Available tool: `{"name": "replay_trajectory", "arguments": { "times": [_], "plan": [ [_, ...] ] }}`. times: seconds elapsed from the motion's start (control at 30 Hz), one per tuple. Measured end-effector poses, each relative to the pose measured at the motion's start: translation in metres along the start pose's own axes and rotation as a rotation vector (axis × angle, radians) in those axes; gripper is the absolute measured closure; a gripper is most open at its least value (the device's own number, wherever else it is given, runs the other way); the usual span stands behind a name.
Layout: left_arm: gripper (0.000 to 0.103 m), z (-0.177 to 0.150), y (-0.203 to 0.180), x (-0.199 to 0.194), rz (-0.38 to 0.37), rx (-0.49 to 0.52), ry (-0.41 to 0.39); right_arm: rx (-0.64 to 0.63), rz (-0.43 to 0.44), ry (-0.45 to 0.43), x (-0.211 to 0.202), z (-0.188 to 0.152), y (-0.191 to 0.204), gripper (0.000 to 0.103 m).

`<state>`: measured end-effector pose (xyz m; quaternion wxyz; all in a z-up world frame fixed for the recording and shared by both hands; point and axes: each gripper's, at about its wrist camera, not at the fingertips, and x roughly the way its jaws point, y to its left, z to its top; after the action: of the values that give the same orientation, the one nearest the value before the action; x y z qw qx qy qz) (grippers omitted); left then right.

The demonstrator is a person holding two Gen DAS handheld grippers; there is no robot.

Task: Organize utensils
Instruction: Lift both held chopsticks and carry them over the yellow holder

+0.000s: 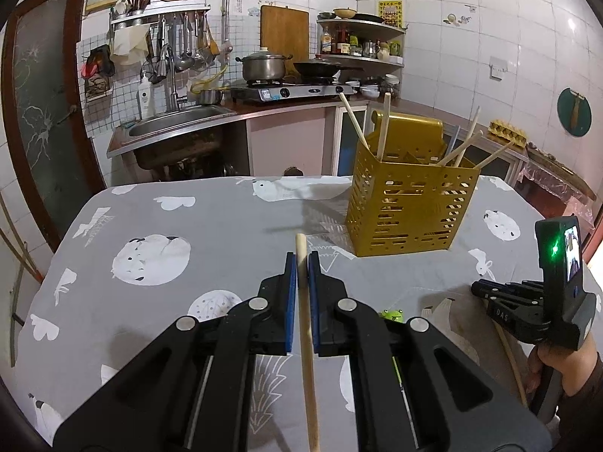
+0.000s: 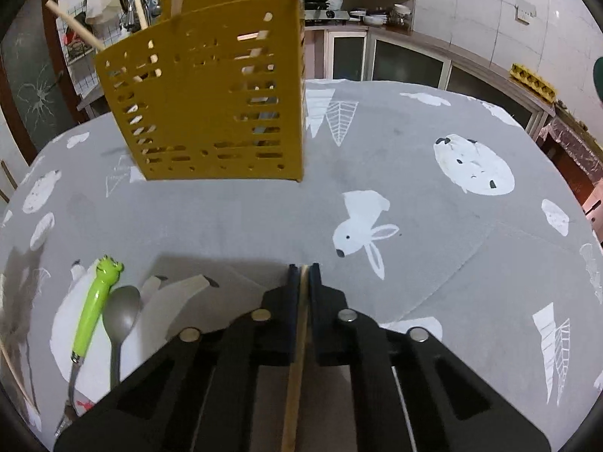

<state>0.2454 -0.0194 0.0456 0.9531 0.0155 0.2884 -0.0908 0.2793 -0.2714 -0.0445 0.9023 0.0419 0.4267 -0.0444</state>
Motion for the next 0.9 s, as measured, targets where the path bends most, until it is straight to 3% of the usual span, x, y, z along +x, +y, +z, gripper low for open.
{"name": "replay_trajectory", "arguments": {
  "times": [0.17, 0.53, 0.9],
  "plan": [
    [0.098, 0.001, 0.001, -0.007, 0.0, -0.012, -0.015, 0.022, 0.036, -0.067, -0.021, -0.001, -0.004, 0.098],
    [0.098, 0.0, -0.003, -0.041, 0.002, -0.004, -0.086, 0.042, 0.123, -0.391, -0.131, -0.01, -0.015, 0.098],
    [0.098, -0.001, -0.003, -0.075, 0.0, -0.017, -0.157, 0.004, 0.105, -0.651, -0.199, -0.041, -0.008, 0.098]
  ]
}}
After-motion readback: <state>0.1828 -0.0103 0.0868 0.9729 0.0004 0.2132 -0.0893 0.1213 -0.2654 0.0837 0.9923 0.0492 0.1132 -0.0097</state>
